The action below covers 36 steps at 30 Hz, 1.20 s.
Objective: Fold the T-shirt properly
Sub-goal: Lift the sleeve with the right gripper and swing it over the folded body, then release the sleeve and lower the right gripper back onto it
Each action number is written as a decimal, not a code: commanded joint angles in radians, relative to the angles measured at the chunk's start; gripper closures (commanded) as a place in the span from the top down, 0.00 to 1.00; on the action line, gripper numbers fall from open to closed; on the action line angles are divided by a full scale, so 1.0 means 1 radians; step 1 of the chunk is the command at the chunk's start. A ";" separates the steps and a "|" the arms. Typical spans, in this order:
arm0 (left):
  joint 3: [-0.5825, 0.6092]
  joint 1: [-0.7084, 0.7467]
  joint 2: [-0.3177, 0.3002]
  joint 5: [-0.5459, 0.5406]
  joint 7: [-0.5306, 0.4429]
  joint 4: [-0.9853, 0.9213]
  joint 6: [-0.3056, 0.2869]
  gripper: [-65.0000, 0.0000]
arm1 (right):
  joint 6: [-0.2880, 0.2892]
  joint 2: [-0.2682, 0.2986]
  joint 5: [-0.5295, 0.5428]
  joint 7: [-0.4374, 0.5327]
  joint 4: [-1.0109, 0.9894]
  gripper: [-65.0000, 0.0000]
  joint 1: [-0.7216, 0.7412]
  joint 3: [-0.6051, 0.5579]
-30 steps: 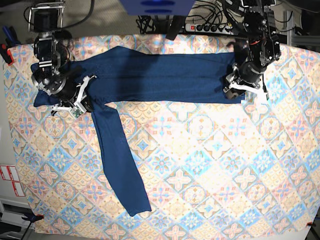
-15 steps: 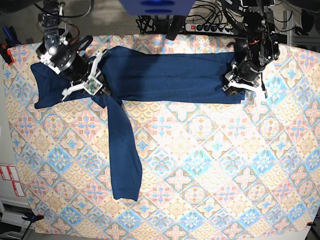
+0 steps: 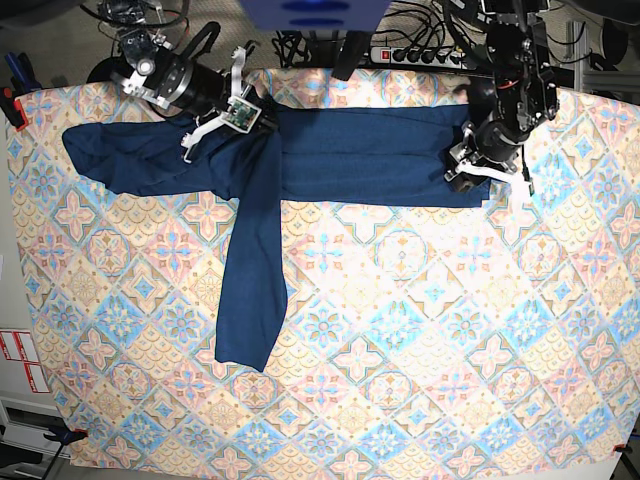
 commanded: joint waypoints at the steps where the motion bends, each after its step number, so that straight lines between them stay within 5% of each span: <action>1: -0.003 -0.003 -0.006 -0.011 -0.012 0.016 -0.009 0.35 | -0.005 0.005 0.012 0.012 0.004 0.01 0.000 0.002; 8: -0.003 -0.002 -0.006 -0.011 -0.012 0.016 -0.009 0.35 | -0.005 0.005 0.012 -0.227 -0.053 0.01 0.120 0.074; 17: -0.003 -0.002 -0.006 -0.011 -0.012 0.016 -0.009 0.35 | -0.005 0.000 0.015 -0.258 -0.054 0.02 0.164 0.208; 29: -0.003 -0.013 -0.006 -0.011 -0.012 0.014 -0.009 0.35 | -0.005 -0.035 0.015 -0.250 -0.056 0.54 0.184 0.209; 36: -0.003 -0.023 -0.006 -0.011 -0.011 0.001 -0.009 0.35 | -0.005 -0.102 0.017 -0.256 -0.088 0.59 0.355 0.257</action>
